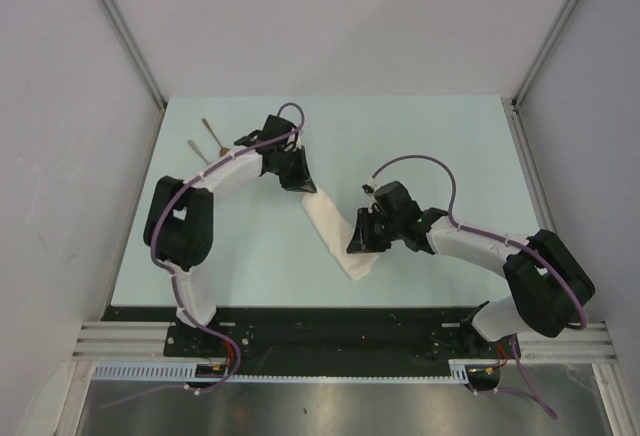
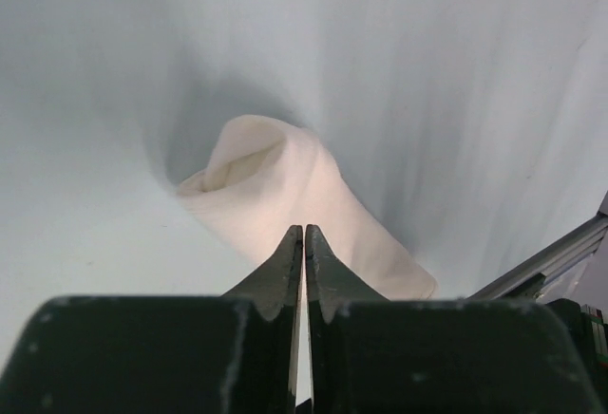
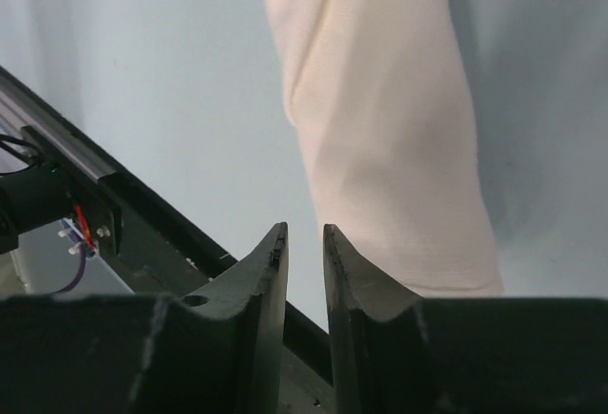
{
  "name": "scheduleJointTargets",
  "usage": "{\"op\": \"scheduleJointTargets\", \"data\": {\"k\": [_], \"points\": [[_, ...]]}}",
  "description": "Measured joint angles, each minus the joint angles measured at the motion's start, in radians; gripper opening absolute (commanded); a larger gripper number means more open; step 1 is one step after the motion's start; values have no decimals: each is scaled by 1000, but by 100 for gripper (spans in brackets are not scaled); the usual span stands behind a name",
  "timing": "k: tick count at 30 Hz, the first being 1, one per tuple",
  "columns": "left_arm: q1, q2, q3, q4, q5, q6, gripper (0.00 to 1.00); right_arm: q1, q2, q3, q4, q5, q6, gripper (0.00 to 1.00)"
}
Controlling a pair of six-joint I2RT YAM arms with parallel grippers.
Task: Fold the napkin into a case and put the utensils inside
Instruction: Smooth out the smaller rectangle-folded napkin at the center of the board.
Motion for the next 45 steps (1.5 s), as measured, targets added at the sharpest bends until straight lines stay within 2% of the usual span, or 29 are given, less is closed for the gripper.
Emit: {"op": "scheduleJointTargets", "data": {"k": [8,12,18,24,35,40,45], "points": [[54,72,-21,48,84,-5,2,5,106,40,122,-115,37,24],[51,135,-18,68,99,-13,1,-3,222,115,197,-185,45,20],[64,189,1,73,105,-32,1,-64,407,163,396,-306,79,17],[69,210,37,57,116,-27,10,-122,531,163,507,-421,109,16],[77,151,37,89,165,-47,9,-132,513,155,536,-439,120,16],[77,171,40,100,166,-50,8,-136,440,156,509,-434,125,17],[79,249,64,100,161,-50,7,-131,302,156,380,-361,98,25]]}}
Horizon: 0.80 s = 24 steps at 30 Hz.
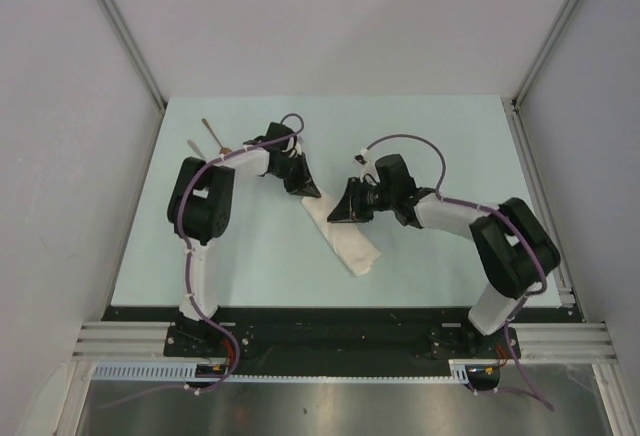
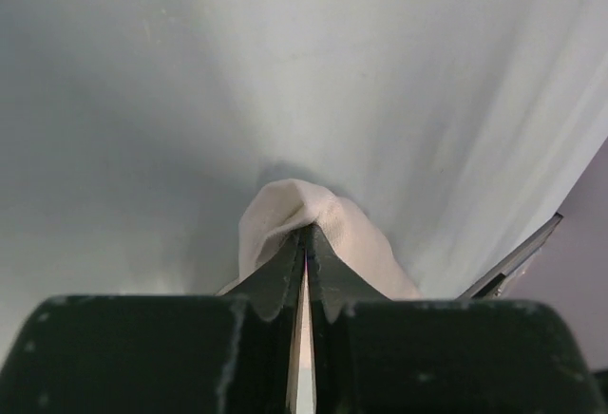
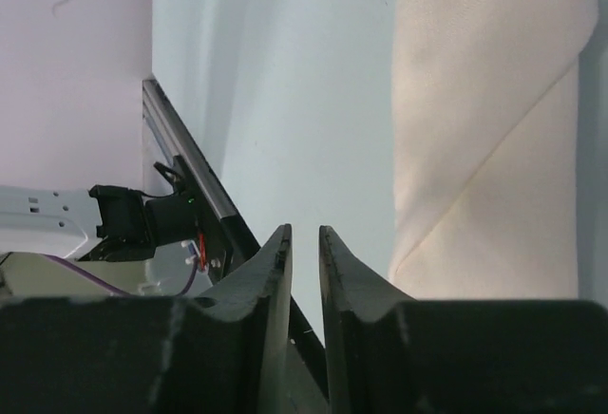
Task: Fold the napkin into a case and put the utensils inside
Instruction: Smooth out the smaller rectangle-folded napkin at the center of the board, then rotate the smaller rectangle-folded napkin at the center of the board.
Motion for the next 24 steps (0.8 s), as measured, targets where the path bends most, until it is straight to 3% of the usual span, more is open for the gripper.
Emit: {"op": "scheduleJointTargets", "data": {"k": [6,11,24], "points": [[8,40,48,-13,5,1,8,77,-229,-1,-208,164,-55,29],[8,12,24,-6,-1,2,23,232,-298,-58,-311,283,-45,29],[-7,-458,-211,11,-56,4,30,427,-222,-143,-402,553,108,28]]}}
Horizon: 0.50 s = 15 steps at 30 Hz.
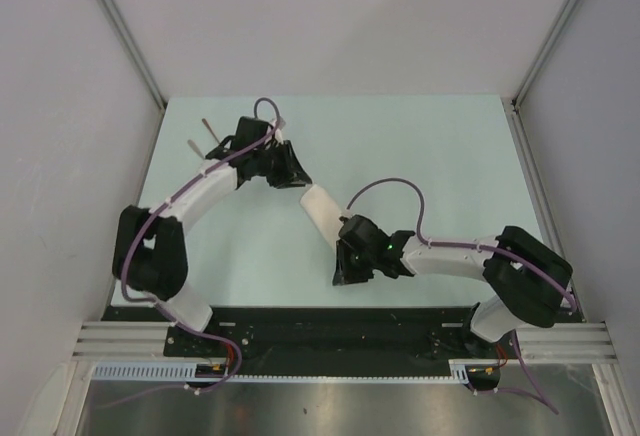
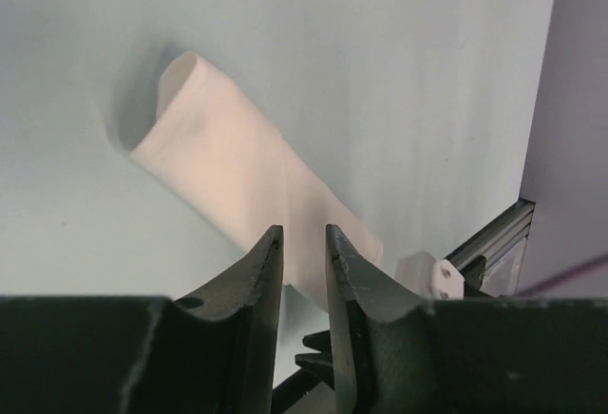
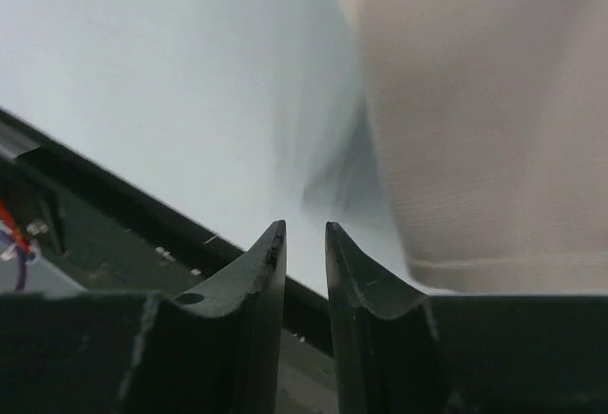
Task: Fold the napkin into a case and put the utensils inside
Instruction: Rotate the smaller rectangle-folded napkin at the center of the board.
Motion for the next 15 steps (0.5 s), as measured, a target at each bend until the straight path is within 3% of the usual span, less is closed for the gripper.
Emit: {"op": "scheduleJointTargets", "data": {"k": [6,10,15], "points": [[-22,-182,-192,28,-10,9,32,-5,29,-29,16,106,86,28],[-28,-221,-244,26,-18,27,33,-32,21,-45,46,143,109,31],[-40,-236,-253,30,-16,41,33,-181,4,-58,56,191,60,32]]}}
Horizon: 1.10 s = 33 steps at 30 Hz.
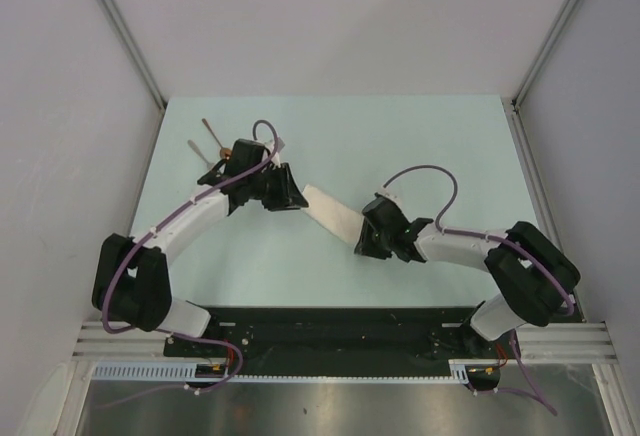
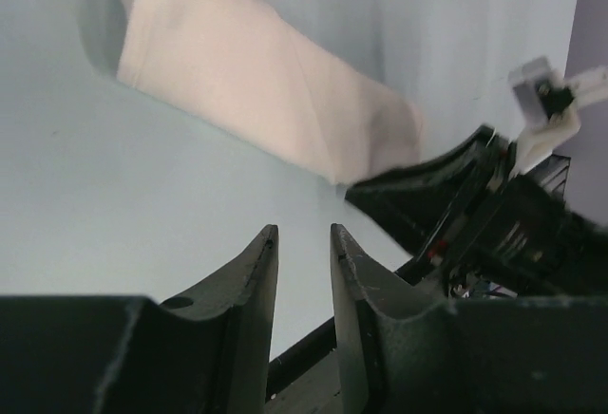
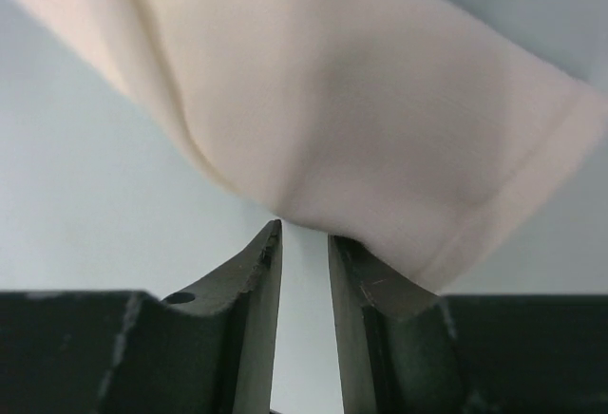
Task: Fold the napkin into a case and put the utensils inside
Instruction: Rotate the smaller rectangle-folded napkin at the center of the board.
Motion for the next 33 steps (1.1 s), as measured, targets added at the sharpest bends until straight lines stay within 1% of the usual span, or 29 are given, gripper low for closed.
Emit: {"op": "scheduleJointTargets", "data": {"k": [4,7,11,15,19,22,23,25,26,28,33], "points": [[-22,4,6,-2,5,8,34,-154,36,39,2,-2,-100,34],[-32,29,33,-1,18,12,34,-256,120,133,-3,13,-195,35],[-40,92,84,-2,21,13,34,-353,254,292,-6,6,-295,36],[-43,169,165,-31,18,21,34,-422,407,485,-13,-19,-367,36],[-43,268,271,-64,-2,39,35,-458,566,706,-36,-60,-415,37],[-42,356,354,-100,-27,49,36,-475,665,862,-67,-104,-446,40],[-42,388,381,-111,-34,52,36,-479,685,898,-81,-121,-453,43],[-42,441,418,-119,-43,57,37,-492,700,926,-103,-148,-458,48],[-42,468,433,-127,-47,57,38,-498,700,927,-109,-172,-460,52],[-41,515,456,-133,-58,62,40,-519,694,916,-108,-232,-455,57],[-26,595,504,-142,-61,63,41,-597,647,824,-72,-414,-423,59]]}}
